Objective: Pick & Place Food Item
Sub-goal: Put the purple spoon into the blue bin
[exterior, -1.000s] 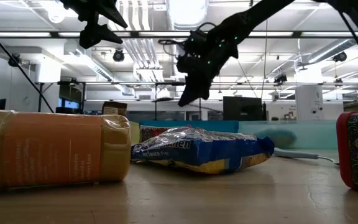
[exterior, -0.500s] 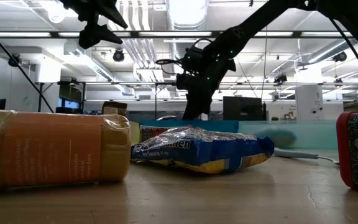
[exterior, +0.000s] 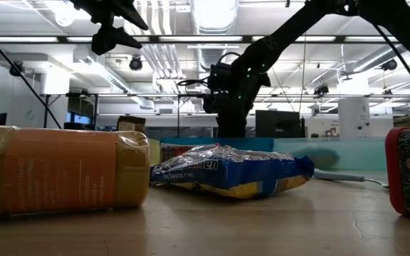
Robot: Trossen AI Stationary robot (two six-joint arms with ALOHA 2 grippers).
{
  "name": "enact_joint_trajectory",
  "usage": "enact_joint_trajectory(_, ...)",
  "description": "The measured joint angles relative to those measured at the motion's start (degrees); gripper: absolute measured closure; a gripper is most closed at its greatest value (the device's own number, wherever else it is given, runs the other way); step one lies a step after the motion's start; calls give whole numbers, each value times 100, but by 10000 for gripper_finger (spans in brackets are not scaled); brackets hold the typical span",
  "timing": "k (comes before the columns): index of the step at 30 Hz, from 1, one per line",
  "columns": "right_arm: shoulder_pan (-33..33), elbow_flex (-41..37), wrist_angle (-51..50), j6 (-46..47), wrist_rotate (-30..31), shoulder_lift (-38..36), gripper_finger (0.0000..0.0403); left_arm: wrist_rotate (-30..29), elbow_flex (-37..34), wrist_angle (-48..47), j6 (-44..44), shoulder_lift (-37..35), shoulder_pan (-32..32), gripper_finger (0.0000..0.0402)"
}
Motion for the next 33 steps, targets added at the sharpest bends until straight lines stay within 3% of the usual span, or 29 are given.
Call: enact_joint_trajectory(33,24,-2,-402,77,-284,269,390,0,0,-13,-17,0,-2,183)
